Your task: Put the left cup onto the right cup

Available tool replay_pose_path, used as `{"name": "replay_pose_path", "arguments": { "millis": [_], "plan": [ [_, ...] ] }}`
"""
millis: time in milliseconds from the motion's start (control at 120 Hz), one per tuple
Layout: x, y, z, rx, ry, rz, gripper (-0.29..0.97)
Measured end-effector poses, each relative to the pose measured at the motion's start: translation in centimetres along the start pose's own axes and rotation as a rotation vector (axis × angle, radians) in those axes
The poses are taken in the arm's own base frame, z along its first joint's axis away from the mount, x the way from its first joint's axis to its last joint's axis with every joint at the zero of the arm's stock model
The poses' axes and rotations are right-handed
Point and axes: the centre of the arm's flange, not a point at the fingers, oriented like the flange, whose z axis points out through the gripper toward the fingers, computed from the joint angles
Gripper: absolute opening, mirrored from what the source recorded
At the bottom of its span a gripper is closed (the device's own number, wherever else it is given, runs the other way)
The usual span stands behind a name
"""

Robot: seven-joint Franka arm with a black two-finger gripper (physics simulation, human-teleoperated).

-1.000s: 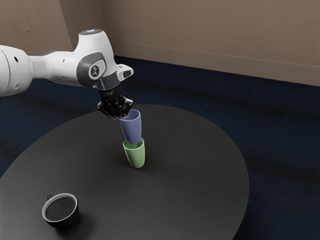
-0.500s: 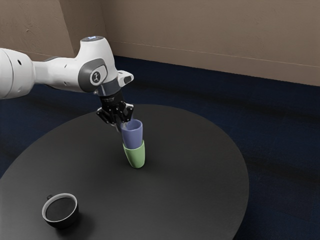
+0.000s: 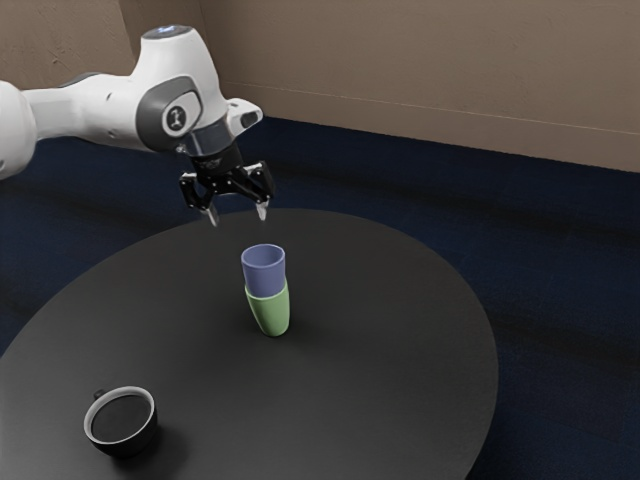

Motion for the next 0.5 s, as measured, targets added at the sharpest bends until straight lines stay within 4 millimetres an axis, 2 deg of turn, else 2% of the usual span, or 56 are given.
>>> {"name": "replay_pose_path", "arguments": {
  "millis": [92,175,500],
  "plan": [
    [0.1,0.7,-2.4,0.026,0.036,0.058,0.64],
    [0.0,0.6,-3.7,0.060,0.048,0.105,0.66],
    [-1.1,-2.5,-8.5,0.170,0.067,0.231,0.67]
  ]
}}
